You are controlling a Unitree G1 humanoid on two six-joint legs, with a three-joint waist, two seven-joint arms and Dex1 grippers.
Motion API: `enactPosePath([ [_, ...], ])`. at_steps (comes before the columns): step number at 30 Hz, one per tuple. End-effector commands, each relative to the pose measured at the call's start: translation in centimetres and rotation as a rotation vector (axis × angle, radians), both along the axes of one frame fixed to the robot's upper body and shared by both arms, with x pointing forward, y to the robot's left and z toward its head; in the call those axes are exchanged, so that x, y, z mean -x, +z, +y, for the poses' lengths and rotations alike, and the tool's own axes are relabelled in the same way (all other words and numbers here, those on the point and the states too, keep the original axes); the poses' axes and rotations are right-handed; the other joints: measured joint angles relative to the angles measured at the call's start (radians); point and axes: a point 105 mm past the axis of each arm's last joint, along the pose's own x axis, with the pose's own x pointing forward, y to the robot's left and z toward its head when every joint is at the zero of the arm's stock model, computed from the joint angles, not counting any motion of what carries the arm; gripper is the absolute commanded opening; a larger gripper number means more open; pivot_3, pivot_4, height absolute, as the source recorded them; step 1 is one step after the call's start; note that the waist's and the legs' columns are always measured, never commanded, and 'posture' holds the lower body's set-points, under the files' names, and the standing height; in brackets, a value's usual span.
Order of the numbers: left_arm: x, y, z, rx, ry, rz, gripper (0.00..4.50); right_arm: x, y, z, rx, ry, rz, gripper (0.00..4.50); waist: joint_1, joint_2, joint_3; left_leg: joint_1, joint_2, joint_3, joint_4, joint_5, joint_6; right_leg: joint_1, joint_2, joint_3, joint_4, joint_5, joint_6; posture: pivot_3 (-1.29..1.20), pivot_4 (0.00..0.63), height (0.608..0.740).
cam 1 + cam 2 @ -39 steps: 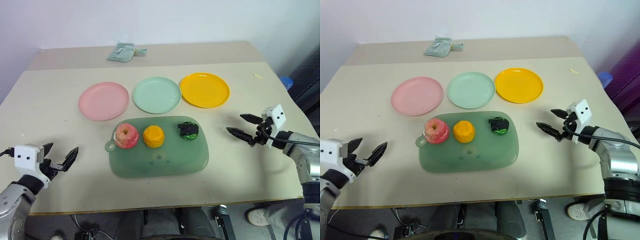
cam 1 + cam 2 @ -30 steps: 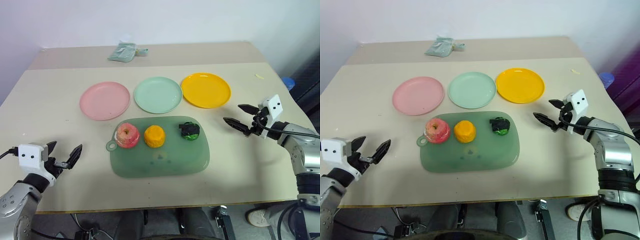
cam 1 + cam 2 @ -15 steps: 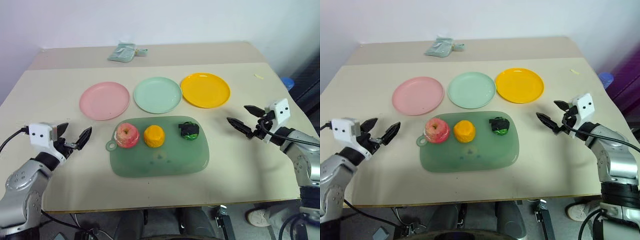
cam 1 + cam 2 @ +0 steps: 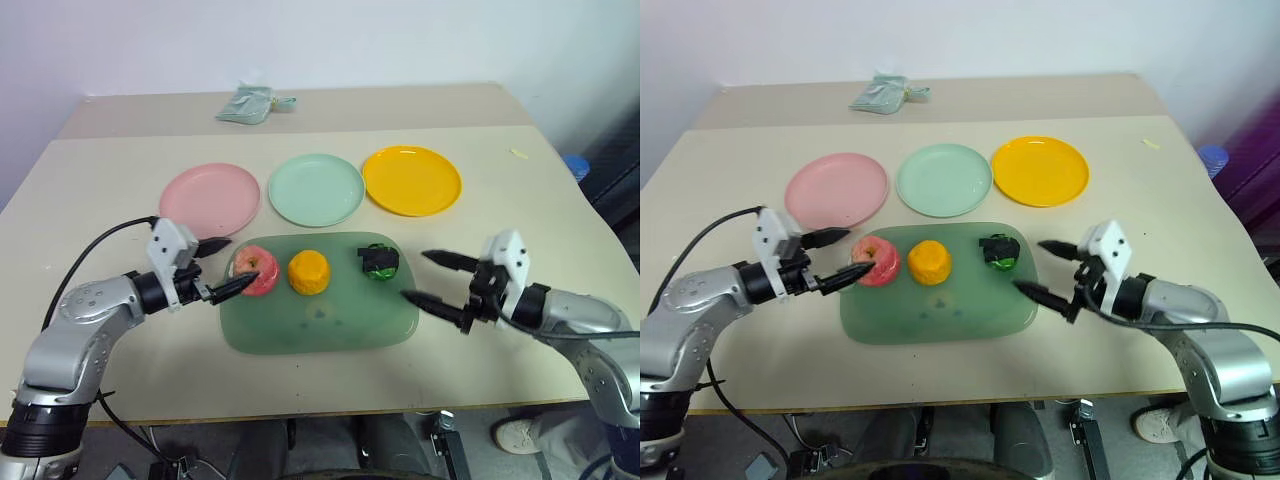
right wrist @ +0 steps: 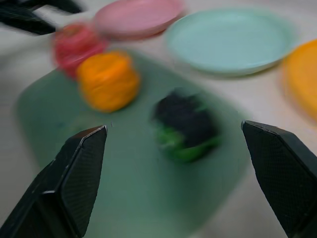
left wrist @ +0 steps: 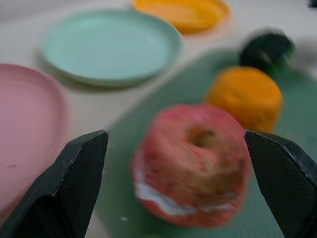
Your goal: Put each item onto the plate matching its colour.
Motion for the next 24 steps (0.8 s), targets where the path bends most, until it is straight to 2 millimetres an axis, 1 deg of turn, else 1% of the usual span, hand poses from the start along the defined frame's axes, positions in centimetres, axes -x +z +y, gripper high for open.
enactPosePath([
  [1, -0.2, -0.3, -0.7, -0.111, -0.074, -0.018, 4.5, 1.1, 0.8, 1.6, 0.015, 0.071, -0.04, 4.43, -0.003, 0.0, 0.0, 0.0, 0.0, 0.0, 0.0, 0.0, 0.0, 0.0, 0.0, 0.0, 0.0, 0.0, 0.0, 0.0, 0.15, 0.74],
  [3, -0.4, -0.9, -0.8, -0.146, -0.085, -0.008, 4.5, 1.2, 0.8, 2.0, 0.01, 0.074, -0.045, 4.43, -0.007, 0.0, 0.0, 0.0, 0.0, 0.0, 0.0, 0.0, 0.0, 0.0, 0.0, 0.0, 0.0, 0.0, 0.0, 0.0, 0.15, 0.74],
  [5, -0.7, -1.1, -0.7, -0.143, -0.083, 0.004, 4.5, 1.0, 0.7, 2.3, 0.008, 0.069, -0.05, 4.43, -0.008, 0.0, 0.0, 0.0, 0.0, 0.0, 0.0, 0.0, 0.0, -0.001, 0.002, 0.0, 0.0, 0.0, 0.0, 0.0, 0.15, 0.74],
  [6, -0.8, -1.1, -0.6, -0.135, -0.075, 0.006, 3.96, 0.8, 0.7, 2.4, 0.007, 0.064, -0.054, 4.5, -0.007, 0.0, 0.0, 0.0, 0.0, 0.0, 0.0, 0.0, 0.0, -0.001, 0.002, 0.0, 0.0, 0.0, 0.0, 0.0, 0.15, 0.74],
  [7, -0.8, -1.1, -0.4, -0.13, -0.07, 0.006, 3.7, 0.7, 0.7, 2.4, 0.007, 0.061, -0.056, 4.5, -0.006, 0.0, 0.0, 0.0, 0.0, 0.0, 0.0, 0.0, 0.0, -0.001, 0.002, 0.0, 0.0, 0.0, 0.0, 0.0, 0.15, 0.74],
  [8, -1.0, -0.9, 0.0, -0.124, -0.05, -0.01, 3.31, 0.7, 0.8, 2.3, 0.006, 0.058, -0.061, 4.5, -0.006, 0.0, 0.0, 0.0, 0.001, 0.0, 0.0, 0.0, 0.0, 0.0, 0.002, 0.0, 0.0, 0.0, 0.0, 0.0, 0.15, 0.74],
  [9, -1.1, -0.8, 0.3, -0.121, -0.036, -0.021, 3.03, 0.7, 0.8, 2.3, 0.005, 0.057, -0.064, 4.5, -0.005, 0.0, 0.0, 0.0, 0.001, 0.0, 0.0, 0.0, 0.0, 0.0, 0.002, 0.0, 0.0, 0.0, 0.0, 0.0, 0.15, 0.74],
  [10, -1.2, -0.4, 0.7, -0.091, -0.015, -0.03, 2.96, 0.7, 0.9, 2.3, 0.004, 0.056, -0.066, 4.5, -0.005, 0.0, 0.0, 0.0, 0.001, 0.0, 0.0, 0.0, 0.0, 0.0, 0.002, 0.0, 0.0, 0.0, 0.0, 0.0, 0.15, 0.74],
  [13, -2.4, 1.8, 2.2, 0.039, 0.086, -0.081, 2.96, 0.6, 1.1, 2.2, -0.004, 0.055, -0.077, 4.5, -0.004, -0.001, 0.001, 0.0, 0.001, 0.0, 0.0, 0.0, 0.0, 0.0, 0.002, 0.0, 0.0, 0.0, 0.0, 0.0, 0.15, 0.74],
  [14, -3.4, 2.5, 3.2, 0.046, 0.155, -0.116, 2.96, 0.6, 1.2, 2.2, -0.007, 0.055, -0.079, 4.5, -0.004, -0.002, 0.001, 0.0, 0.001, 0.0, 0.0, 0.0, 0.0, 0.0, 0.002, 0.0, 0.001, 0.0, 0.0, 0.0, 0.15, 0.74],
  [16, -5.8, 3.3, 5.4, 0.033, 0.338, -0.17, 2.96, 0.4, 1.2, 2.3, -0.009, 0.061, -0.085, 4.5, 0.001, -0.003, 0.002, 0.0, 0.001, -0.001, 0.002, 0.0, 0.0, 0.0, 0.002, 0.0, 0.001, 0.0, 0.0, 0.0, 0.15, 0.74],
  [17, -7.0, 3.5, 6.4, 0.014, 0.424, -0.183, 2.96, 0.3, 1.2, 2.4, -0.012, 0.065, -0.089, 4.5, 0.003, -0.003, 0.002, -0.001, 0.001, -0.002, 0.003, 0.0, 0.0, 0.0, 0.002, -0.001, 0.002, 0.0, 0.0, 0.0, 0.15, 0.74],
  [19, -8.5, 3.3, 7.4, -0.011, 0.522, -0.179, 2.96, 0.1, 1.2, 2.5, -0.015, 0.071, -0.099, 4.5, 0.001, -0.004, 0.002, -0.001, -0.001, -0.003, 0.006, 0.0, 0.0, 0.001, 0.002, -0.002, 0.002, 0.0, 0.0, 0.0, 0.15, 0.74],
  [22, -10.5, 2.4, 8.4, -0.027, 0.625, -0.139, 2.96, -0.6, 1.3, 2.8, -0.023, 0.068, -0.122, 4.5, -0.003, -0.004, 0.002, -0.002, -0.001, -0.003, 0.007, 0.0, 0.001, 0.001, 0.002, -0.002, 0.002, 0.0, 0.0, 0.0, 0.15, 0.74],
  [24, -11.2, 1.8, 8.6, -0.035, 0.649, -0.119, 2.96, -1.1, 1.4, 3.0, -0.026, 0.06, -0.136, 4.5, -0.003, -0.004, 0.002, -0.002, -0.001, -0.003, 0.008, 0.0, 0.001, 0.001, 0.002, -0.002, 0.003, 0.0, 0.0, 0.0, 0.15, 0.74],
])
